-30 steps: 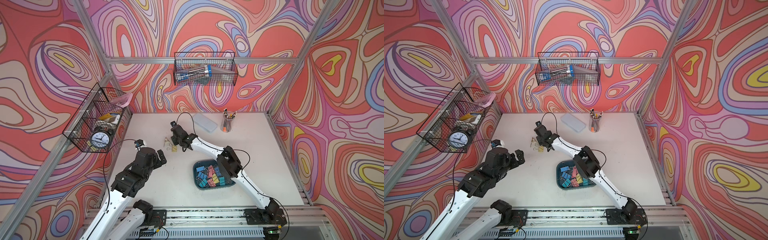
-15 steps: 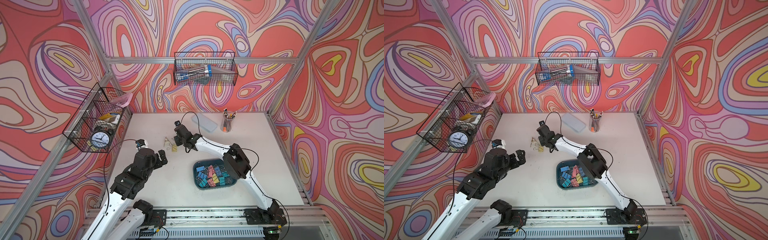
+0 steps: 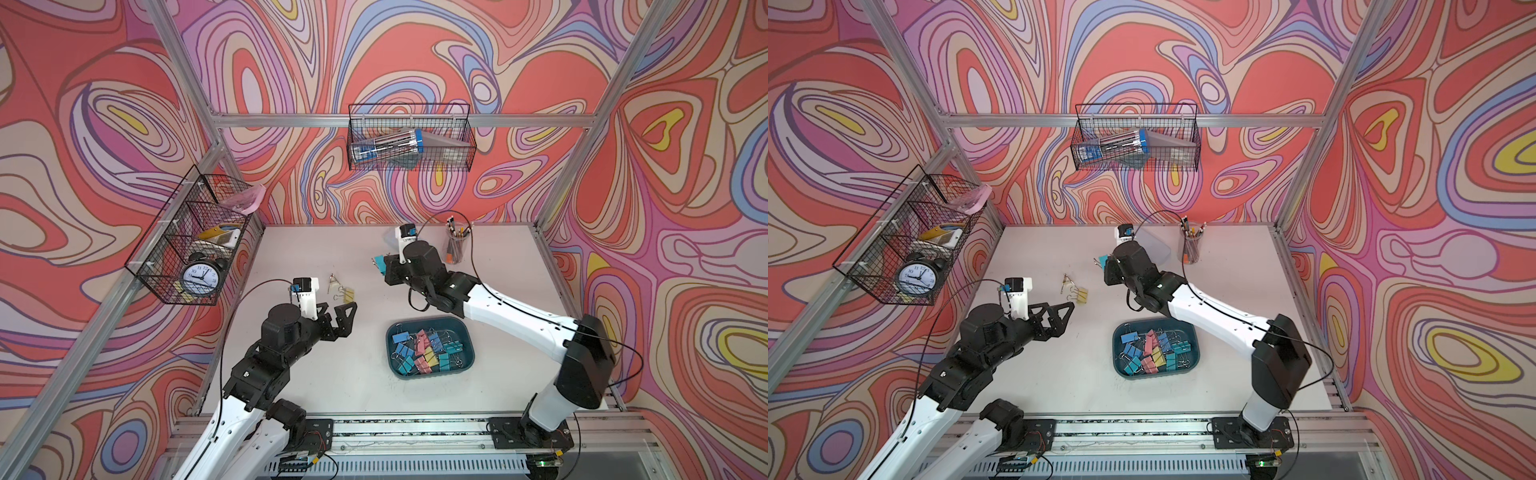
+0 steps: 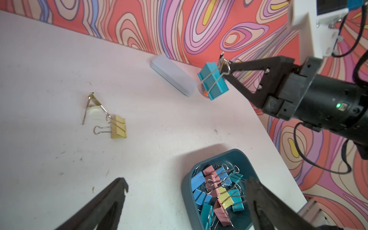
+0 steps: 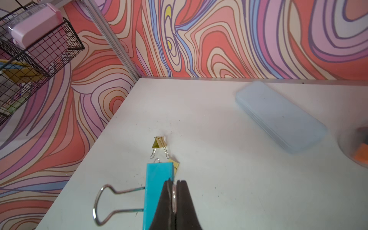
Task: Put the binder clips in the storage box
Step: Place the binder clip in the storage box.
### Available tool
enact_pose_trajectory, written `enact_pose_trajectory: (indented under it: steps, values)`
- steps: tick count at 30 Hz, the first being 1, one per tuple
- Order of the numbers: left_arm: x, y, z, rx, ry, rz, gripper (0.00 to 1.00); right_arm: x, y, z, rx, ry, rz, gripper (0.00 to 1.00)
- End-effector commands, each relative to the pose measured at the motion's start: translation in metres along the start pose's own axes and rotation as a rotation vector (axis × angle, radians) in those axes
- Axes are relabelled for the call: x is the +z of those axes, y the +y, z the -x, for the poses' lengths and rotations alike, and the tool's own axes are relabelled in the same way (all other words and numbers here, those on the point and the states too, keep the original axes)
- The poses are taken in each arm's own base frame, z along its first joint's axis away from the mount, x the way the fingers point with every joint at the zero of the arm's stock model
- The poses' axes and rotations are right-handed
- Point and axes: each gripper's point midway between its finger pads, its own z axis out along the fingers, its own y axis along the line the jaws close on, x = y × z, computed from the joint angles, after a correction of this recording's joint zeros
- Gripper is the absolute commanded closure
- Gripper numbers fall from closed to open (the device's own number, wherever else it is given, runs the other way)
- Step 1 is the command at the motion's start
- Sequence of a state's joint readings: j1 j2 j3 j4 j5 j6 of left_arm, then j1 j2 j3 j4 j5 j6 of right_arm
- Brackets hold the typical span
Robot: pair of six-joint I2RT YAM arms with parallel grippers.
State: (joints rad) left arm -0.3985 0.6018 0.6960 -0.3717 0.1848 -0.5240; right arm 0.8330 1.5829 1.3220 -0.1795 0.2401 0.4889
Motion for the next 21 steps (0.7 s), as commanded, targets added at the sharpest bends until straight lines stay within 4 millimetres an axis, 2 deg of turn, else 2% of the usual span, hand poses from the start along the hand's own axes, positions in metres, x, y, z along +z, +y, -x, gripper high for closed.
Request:
enact_pose_trajectory:
  steps: [1,5,8,10,15,21]
  values:
    - [0.003,-0.021,0.008,0.037,-0.021,-0.117,0.01,-0.034,-0.033,-0.025,0.104,0.034,-0.095,1.00]
    - [0.005,-0.015,0.008,0.034,-0.032,-0.090,0.01,-0.084,-0.079,-0.053,0.168,0.051,-0.214,1.00]
    - [0.006,-0.003,0.008,0.012,-0.043,-0.025,0.01,-0.112,-0.111,-0.076,0.214,0.061,-0.309,1.00]
    - [0.006,0.009,0.005,-0.011,-0.039,0.037,0.01,-0.122,-0.123,-0.091,0.238,0.077,-0.338,1.00]
    - [0.007,0.041,-0.008,-0.074,-0.008,0.202,0.01,-0.125,-0.140,-0.126,0.262,0.144,-0.384,1.00]
    - [0.014,0.043,-0.016,-0.077,0.031,0.205,0.01,-0.113,-0.158,-0.155,0.231,0.193,-0.465,1.00]
